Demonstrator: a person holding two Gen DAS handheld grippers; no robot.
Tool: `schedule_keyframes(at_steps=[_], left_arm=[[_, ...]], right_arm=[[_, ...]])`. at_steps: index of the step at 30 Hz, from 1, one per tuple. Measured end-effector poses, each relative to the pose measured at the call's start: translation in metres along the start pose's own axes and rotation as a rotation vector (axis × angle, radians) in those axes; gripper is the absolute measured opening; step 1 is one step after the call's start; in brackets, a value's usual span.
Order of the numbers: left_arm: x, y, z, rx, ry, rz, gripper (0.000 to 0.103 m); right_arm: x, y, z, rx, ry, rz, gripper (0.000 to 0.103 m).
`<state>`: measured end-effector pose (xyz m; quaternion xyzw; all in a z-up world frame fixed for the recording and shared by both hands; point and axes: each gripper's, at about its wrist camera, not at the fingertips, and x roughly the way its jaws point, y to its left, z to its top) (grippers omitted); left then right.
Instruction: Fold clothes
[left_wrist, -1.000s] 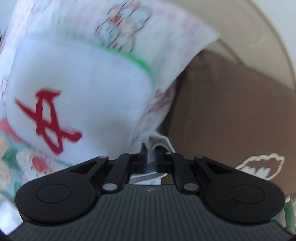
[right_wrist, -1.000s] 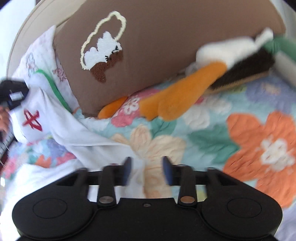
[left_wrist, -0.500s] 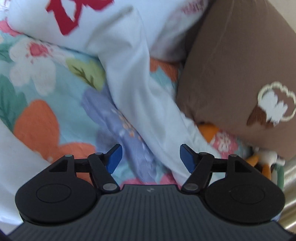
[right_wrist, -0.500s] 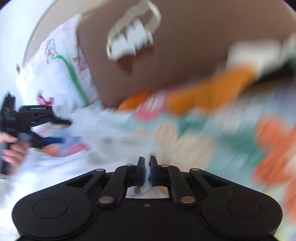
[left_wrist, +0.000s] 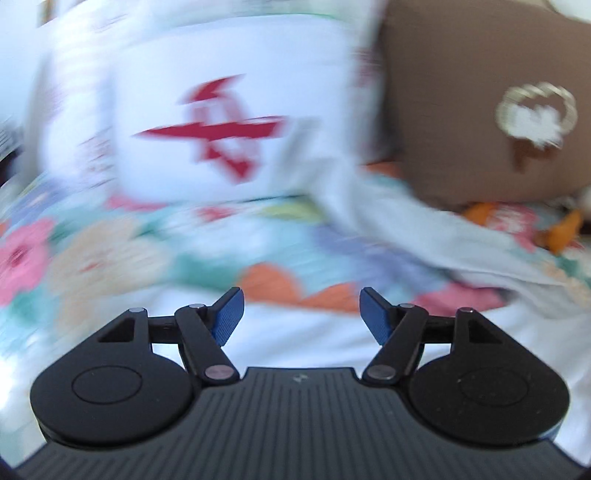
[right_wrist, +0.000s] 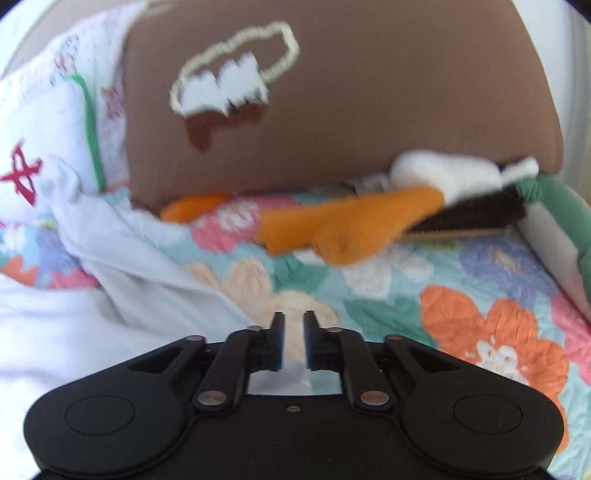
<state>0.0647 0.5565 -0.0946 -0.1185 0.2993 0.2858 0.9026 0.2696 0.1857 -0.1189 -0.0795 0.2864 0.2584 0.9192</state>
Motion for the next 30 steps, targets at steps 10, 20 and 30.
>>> schedule_keyframes(at_steps=[10, 20, 30], left_arm=[[-0.003, 0.154, -0.018, -0.347, 0.092, -0.005, 0.07], [0.035, 0.149, -0.039, -0.295, 0.237, -0.207, 0.082], [0.023, 0.122, -0.019, -0.205, 0.02, -0.006, 0.006]], right_arm=[[-0.031, 0.105, 0.031, -0.043, 0.105, 0.58, 0.054], [0.04, 0.28, 0.038, -0.373, 0.172, 0.57, 0.065], [0.091, 0.325, 0.029, -0.491, 0.208, 0.509, 0.01]])
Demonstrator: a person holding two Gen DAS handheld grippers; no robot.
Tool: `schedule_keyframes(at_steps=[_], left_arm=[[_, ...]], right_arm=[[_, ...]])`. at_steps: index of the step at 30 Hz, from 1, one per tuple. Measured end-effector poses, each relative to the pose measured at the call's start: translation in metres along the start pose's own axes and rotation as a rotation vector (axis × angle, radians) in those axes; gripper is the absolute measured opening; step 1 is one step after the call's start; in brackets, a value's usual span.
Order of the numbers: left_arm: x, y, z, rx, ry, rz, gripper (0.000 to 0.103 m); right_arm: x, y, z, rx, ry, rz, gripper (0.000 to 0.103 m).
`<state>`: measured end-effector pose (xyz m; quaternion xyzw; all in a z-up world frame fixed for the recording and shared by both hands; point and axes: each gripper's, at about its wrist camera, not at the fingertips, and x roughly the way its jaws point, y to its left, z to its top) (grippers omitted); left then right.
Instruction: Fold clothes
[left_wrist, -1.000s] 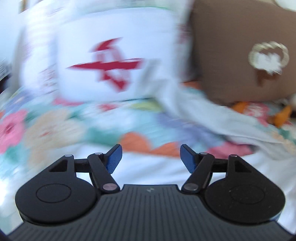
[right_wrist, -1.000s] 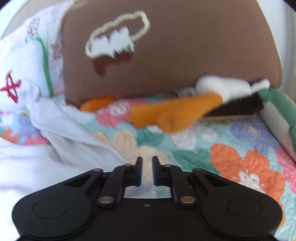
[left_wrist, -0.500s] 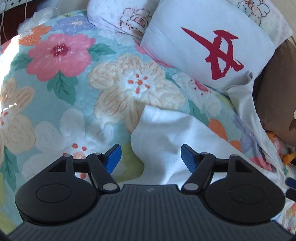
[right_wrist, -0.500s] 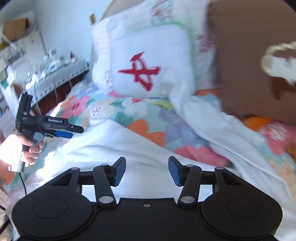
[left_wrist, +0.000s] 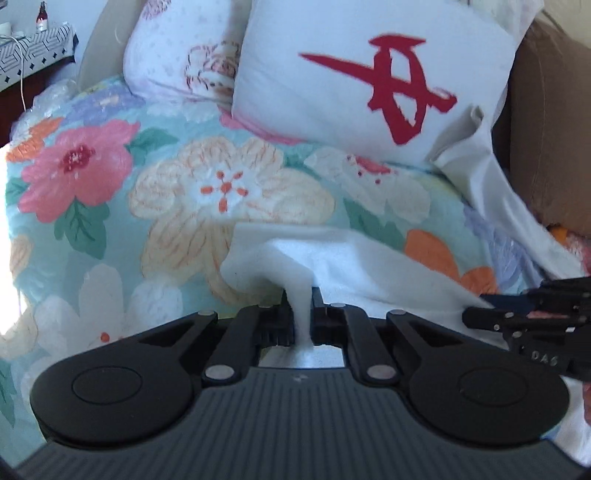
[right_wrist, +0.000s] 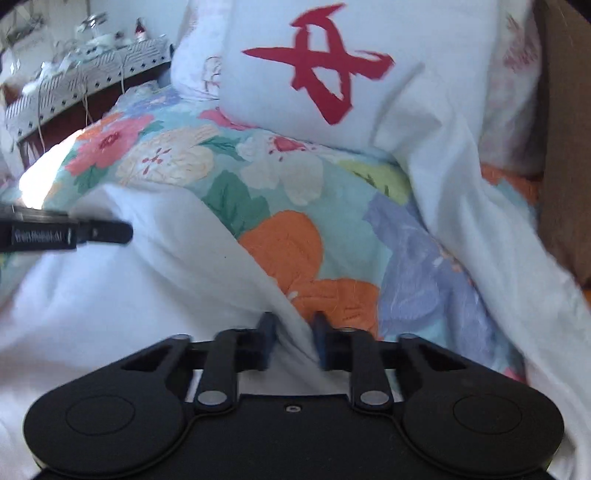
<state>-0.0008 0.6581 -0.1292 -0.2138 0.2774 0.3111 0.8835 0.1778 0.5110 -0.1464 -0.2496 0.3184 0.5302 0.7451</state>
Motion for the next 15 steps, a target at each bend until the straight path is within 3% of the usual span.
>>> schedule_keyframes(at_steps=[1, 3, 5, 7, 9, 10, 11, 13, 15], left_arm=[[-0.006, 0.001, 0.005, -0.015, -0.041, -0.003, 0.006], [-0.011, 0.002, 0.011, -0.051, -0.095, 0.012, 0.007], [-0.007, 0.005, 0.01, -0.109, -0.114, 0.057, 0.019], [0.008, 0.007, 0.006, -0.12, -0.022, 0.185, 0.079], [0.021, 0.01, 0.0, -0.09, 0.08, 0.274, 0.081], [0.023, 0.012, -0.004, -0.072, 0.119, 0.294, 0.081], [0.022, 0.014, -0.007, -0.06, 0.145, 0.305, 0.081], [0.011, 0.017, -0.008, -0.034, 0.219, 0.277, 0.081], [-0.005, 0.021, -0.009, -0.043, 0.244, 0.284, 0.081]], right_arm=[[-0.004, 0.005, 0.005, -0.023, -0.035, -0.031, 0.004], [-0.012, 0.01, 0.017, -0.039, -0.121, -0.098, 0.004], [-0.012, 0.005, 0.027, 0.014, -0.157, -0.132, 0.004], [0.003, -0.001, 0.031, 0.062, -0.112, -0.158, 0.006], [0.022, -0.004, 0.023, 0.094, -0.053, -0.149, 0.009], [0.02, -0.004, 0.019, 0.125, -0.063, -0.154, 0.012], [0.018, -0.004, 0.015, 0.156, -0.074, -0.16, 0.021], [-0.008, -0.004, 0.008, 0.262, -0.125, -0.155, 0.031], [-0.048, -0.003, -0.005, 0.347, -0.22, -0.11, 0.034]])
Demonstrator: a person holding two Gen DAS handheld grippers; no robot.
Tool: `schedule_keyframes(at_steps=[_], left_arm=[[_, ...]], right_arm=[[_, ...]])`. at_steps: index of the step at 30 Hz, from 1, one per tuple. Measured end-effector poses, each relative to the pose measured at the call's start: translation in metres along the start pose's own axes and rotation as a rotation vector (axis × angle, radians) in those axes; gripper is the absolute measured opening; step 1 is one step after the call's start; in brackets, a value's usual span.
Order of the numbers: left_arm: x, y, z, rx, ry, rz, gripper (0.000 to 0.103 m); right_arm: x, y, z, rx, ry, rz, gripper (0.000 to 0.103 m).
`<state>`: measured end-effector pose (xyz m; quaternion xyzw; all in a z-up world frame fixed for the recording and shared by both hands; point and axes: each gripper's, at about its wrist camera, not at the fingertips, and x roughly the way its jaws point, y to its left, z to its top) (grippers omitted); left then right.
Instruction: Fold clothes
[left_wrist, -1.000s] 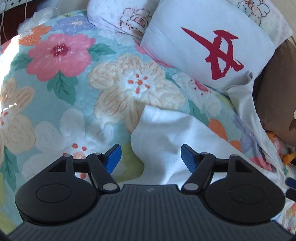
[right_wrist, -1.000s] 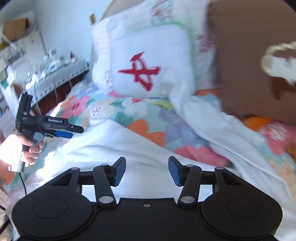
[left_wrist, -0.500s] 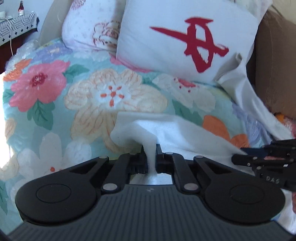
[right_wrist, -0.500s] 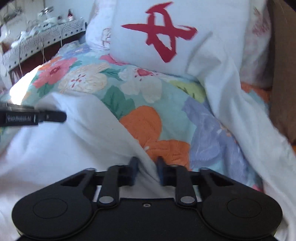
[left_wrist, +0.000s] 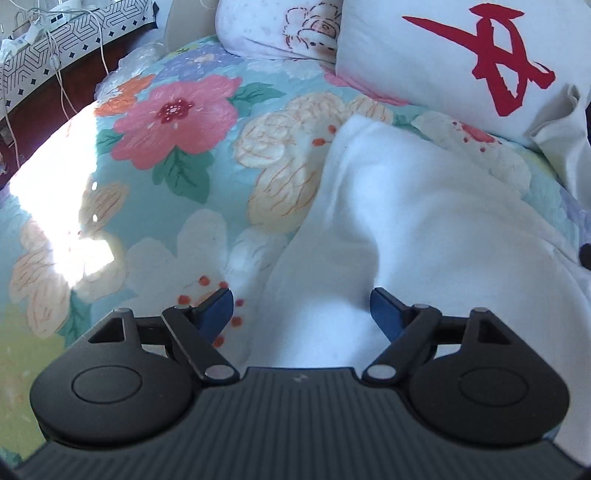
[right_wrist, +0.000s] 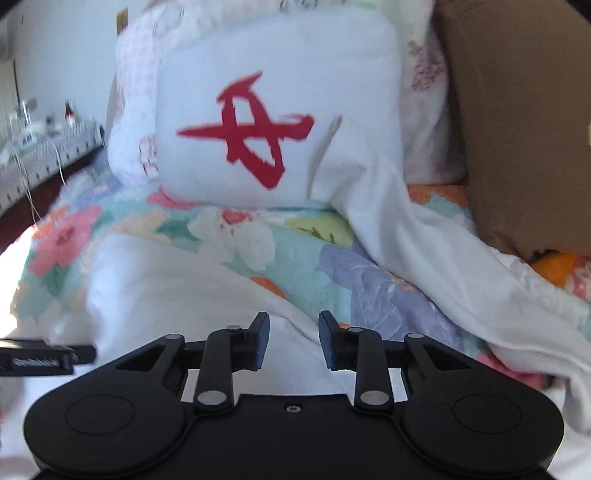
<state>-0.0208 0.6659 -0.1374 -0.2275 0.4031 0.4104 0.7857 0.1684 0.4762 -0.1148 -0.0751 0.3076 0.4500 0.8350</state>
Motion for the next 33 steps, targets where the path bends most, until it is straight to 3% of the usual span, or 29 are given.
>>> schedule_keyframes(at_steps=[2, 5, 8, 13, 19, 23, 27, 29, 33], left_arm=[[-0.014, 0.008, -0.008, -0.016, 0.033, -0.003, 0.082], [-0.03, 0.019, -0.028, -0.052, 0.122, 0.008, 0.083], [-0.053, 0.024, -0.067, -0.068, 0.201, -0.025, 0.083], [-0.109, 0.006, -0.122, 0.174, 0.177, -0.039, 0.084], [-0.178, 0.042, -0.154, 0.173, 0.13, -0.093, 0.085], [-0.218, 0.075, -0.158, 0.176, 0.078, -0.088, 0.086], [-0.235, 0.105, -0.152, 0.123, 0.034, -0.065, 0.097], [-0.22, 0.113, -0.149, 0.077, 0.075, -0.076, 0.1], [-0.165, 0.104, -0.155, 0.082, 0.207, -0.04, 0.1]], right_arm=[[-0.048, -0.006, -0.007, 0.041, -0.071, 0.038, 0.045], [-0.124, -0.012, -0.025, 0.038, -0.12, 0.033, 0.051], [-0.197, -0.025, -0.048, 0.027, -0.105, -0.014, 0.058], [-0.304, -0.052, -0.084, 0.033, 0.008, -0.032, 0.059], [-0.399, -0.048, -0.115, 0.045, 0.096, 0.045, 0.064], [-0.439, -0.037, -0.129, 0.038, 0.161, 0.069, 0.065], [-0.458, -0.028, -0.148, 0.076, 0.28, 0.131, 0.074], [-0.457, -0.023, -0.164, 0.093, 0.31, 0.124, 0.085], [-0.42, -0.003, -0.194, -0.025, 0.317, -0.025, 0.085]])
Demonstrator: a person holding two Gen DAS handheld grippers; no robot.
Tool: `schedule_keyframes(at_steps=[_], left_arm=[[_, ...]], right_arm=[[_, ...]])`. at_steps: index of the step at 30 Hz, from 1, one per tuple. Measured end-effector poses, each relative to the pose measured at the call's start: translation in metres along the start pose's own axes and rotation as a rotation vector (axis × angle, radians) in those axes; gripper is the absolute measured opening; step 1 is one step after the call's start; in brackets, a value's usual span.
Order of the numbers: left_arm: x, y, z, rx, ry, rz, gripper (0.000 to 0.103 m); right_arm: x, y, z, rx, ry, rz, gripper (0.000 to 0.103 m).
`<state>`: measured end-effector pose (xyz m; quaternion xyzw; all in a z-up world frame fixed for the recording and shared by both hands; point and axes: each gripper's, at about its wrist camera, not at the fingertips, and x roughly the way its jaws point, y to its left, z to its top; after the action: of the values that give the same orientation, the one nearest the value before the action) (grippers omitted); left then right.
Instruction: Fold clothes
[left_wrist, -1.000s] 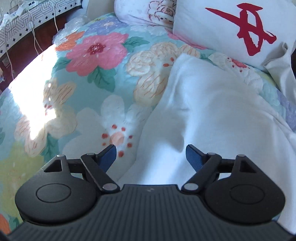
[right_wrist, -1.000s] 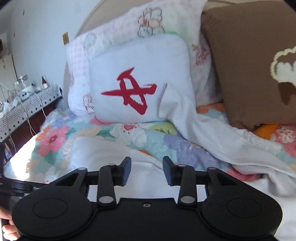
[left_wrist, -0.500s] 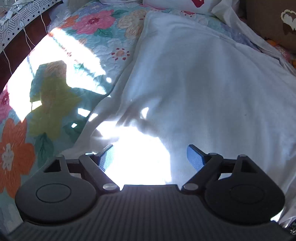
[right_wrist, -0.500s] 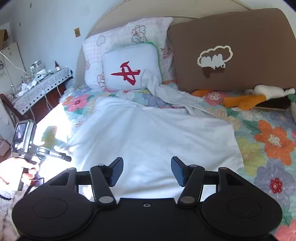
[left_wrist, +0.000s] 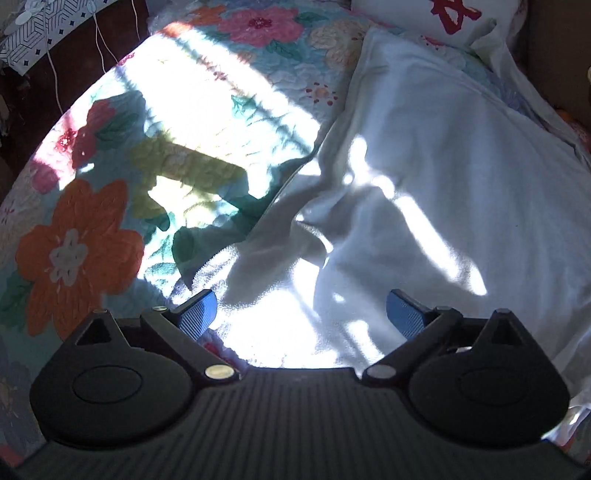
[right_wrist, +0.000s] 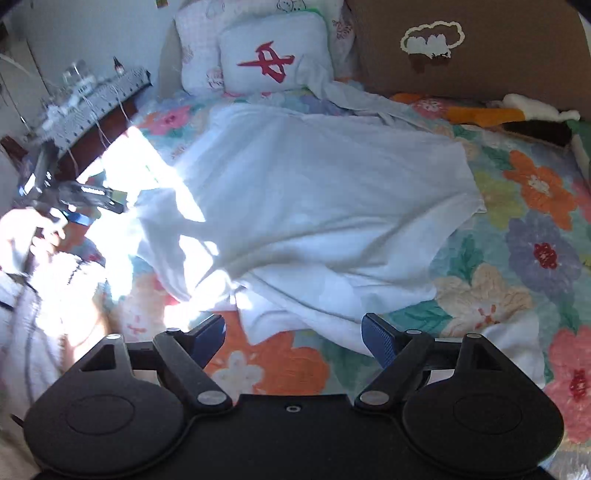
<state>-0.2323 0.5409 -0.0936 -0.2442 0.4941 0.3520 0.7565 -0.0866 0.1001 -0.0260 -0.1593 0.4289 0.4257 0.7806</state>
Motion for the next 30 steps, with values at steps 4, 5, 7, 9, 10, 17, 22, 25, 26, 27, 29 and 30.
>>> schedule_keyframes(at_steps=[4, 5, 7, 9, 10, 17, 22, 25, 26, 27, 29, 30], left_arm=[[0.042, -0.016, 0.01, 0.066, 0.081, 0.07, 0.1], [0.053, -0.017, 0.013, 0.066, 0.104, 0.074, 0.1], [0.069, -0.018, 0.017, 0.057, 0.129, 0.082, 0.099], [0.069, -0.023, 0.017, 0.086, 0.08, 0.092, 0.086], [0.063, -0.028, 0.016, 0.126, 0.042, 0.095, 0.064], [0.039, -0.043, 0.009, 0.257, -0.054, 0.14, 0.015], [0.044, -0.028, 0.008, 0.212, -0.038, 0.247, 0.016], [0.041, -0.031, 0.008, 0.207, -0.035, 0.301, 0.019], [0.039, -0.033, 0.006, 0.209, -0.038, 0.327, 0.021], [0.036, -0.034, 0.004, 0.211, -0.042, 0.35, 0.027], [0.025, -0.04, 0.001, 0.227, -0.056, 0.393, 0.035], [0.014, -0.044, -0.004, 0.244, -0.078, 0.396, 0.036]], right_arm=[[0.037, 0.021, -0.002, -0.191, -0.003, -0.127, 0.085], [0.045, 0.024, -0.002, -0.238, -0.002, -0.144, 0.084], [0.062, 0.026, 0.0, -0.302, 0.02, -0.193, 0.085], [0.079, 0.024, 0.001, -0.351, 0.049, -0.207, 0.084], [0.088, 0.02, 0.001, -0.362, 0.064, -0.206, 0.084], [0.11, 0.005, 0.0, -0.374, 0.237, -0.166, 0.008], [0.056, 0.012, -0.015, -0.412, 0.355, -0.225, 0.007], [0.028, 0.013, -0.034, -0.355, 0.381, -0.127, 0.007], [0.024, 0.015, -0.041, -0.332, 0.385, -0.084, 0.007], [0.023, 0.018, -0.049, -0.316, 0.383, -0.056, 0.007], [0.021, 0.03, -0.06, -0.29, 0.361, -0.049, 0.007], [0.022, 0.035, -0.063, -0.275, 0.34, -0.041, 0.007]])
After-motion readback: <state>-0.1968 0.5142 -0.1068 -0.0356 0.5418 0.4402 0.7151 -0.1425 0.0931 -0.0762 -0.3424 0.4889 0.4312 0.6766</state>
